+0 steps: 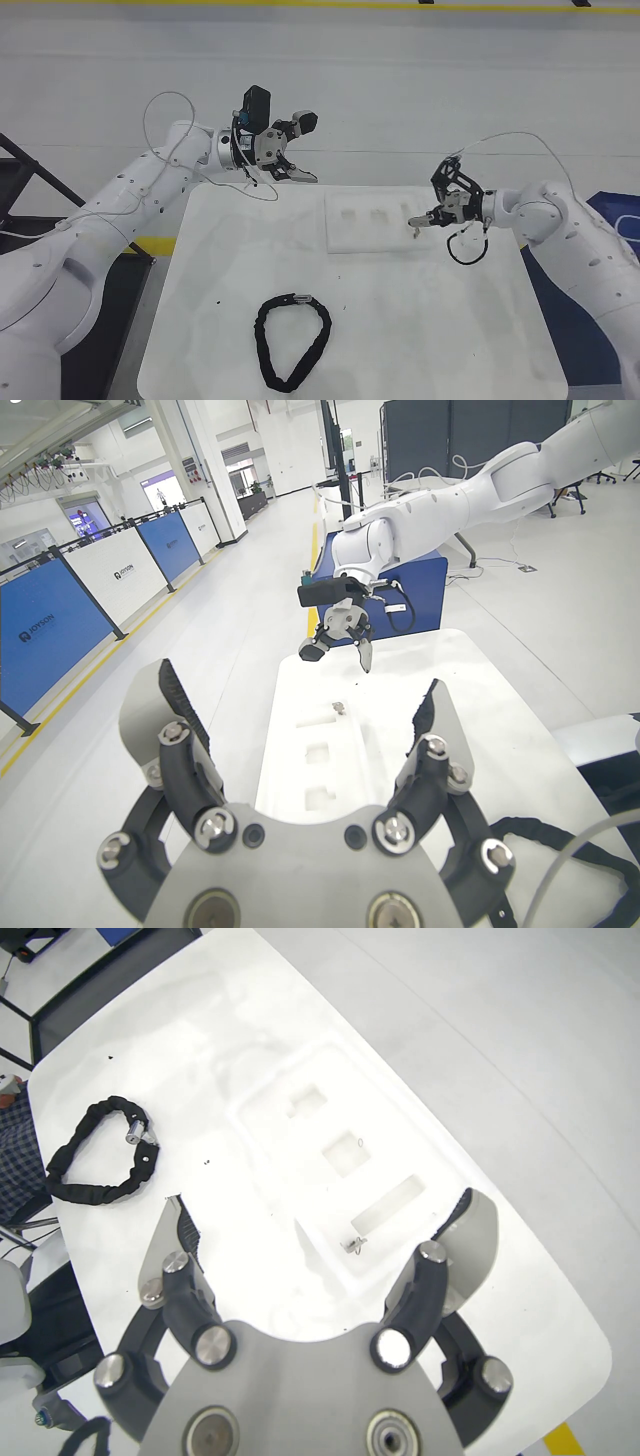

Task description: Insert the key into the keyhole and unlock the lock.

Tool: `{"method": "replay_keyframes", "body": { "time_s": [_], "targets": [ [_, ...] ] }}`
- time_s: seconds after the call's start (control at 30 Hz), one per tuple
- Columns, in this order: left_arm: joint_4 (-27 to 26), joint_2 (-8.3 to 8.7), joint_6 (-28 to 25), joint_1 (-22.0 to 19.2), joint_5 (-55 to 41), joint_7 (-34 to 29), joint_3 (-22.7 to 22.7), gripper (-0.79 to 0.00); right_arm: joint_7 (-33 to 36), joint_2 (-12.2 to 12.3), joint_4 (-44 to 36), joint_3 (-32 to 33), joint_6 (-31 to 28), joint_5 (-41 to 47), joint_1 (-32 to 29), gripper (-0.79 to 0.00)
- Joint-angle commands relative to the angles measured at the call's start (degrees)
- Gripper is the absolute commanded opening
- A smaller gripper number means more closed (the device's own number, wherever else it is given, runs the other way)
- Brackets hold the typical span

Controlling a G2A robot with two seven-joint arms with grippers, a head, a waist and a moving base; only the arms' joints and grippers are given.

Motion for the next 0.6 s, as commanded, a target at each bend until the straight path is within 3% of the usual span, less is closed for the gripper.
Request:
{"method": "replay_keyframes", "body": {
  "time_s": [0.0,0.17,0.57],
  "targets": [
    [0.00,0.00,0.00,0.00,0.00,0.00,0.00,0.000,0.91,-0.18,0.36,0.14,2.71,2.74,-0.60,0.000],
    [0.00,0.00,0.00,0.00,0.00,0.00,0.00,0.000,4.59,-1.13,1.28,-0.64,11.84,6.57,-1.45,0.000],
    [0.00,0.00,0.00,0.00,0.00,0.00,0.00,0.000,10.22,-4.19,4.22,-3.36,22.66,10.83,-0.81,0.000]
  ]
}}
